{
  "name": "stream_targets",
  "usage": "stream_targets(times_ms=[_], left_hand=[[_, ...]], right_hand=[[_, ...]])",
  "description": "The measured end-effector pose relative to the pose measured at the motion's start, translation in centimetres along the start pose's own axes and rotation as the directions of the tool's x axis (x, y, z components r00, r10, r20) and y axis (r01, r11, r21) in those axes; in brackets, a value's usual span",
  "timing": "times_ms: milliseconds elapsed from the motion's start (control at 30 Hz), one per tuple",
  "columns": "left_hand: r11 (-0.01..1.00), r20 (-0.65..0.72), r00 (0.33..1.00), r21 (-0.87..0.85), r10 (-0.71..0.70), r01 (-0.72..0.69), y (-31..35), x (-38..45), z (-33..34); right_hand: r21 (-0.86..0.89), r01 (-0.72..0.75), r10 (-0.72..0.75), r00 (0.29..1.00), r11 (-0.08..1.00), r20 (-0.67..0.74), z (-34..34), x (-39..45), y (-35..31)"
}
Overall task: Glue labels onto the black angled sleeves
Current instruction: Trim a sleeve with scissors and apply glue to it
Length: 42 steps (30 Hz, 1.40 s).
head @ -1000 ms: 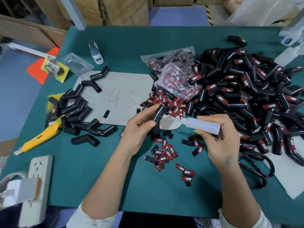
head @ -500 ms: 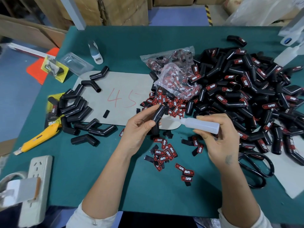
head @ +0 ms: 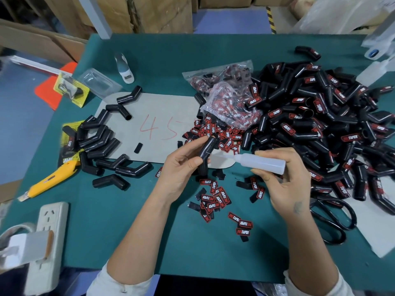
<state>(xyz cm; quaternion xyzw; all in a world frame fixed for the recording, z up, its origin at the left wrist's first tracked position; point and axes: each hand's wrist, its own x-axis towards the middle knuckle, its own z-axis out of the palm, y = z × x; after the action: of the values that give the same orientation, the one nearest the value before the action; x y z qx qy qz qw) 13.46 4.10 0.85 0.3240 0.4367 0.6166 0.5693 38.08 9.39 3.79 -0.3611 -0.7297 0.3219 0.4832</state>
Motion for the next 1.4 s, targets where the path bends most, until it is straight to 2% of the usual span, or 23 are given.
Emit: stream_targets(times_ms=[800, 1400], left_hand=[[1.000, 0.004, 1.000, 0.005, 0.021, -0.021, -0.17, 0.05, -0.01], [0.995, 0.028, 1.000, -0.097, -0.004, 0.007, -0.45, 0.01, -0.36]], right_hand=[[-0.007, -0.003, 0.003, 1.000, 1.000, 0.025, -0.14, -0.23, -0.03], [-0.009, 0.028, -0.028, 1.000, 1.000, 0.010, -0.23, 0.07, -0.23]])
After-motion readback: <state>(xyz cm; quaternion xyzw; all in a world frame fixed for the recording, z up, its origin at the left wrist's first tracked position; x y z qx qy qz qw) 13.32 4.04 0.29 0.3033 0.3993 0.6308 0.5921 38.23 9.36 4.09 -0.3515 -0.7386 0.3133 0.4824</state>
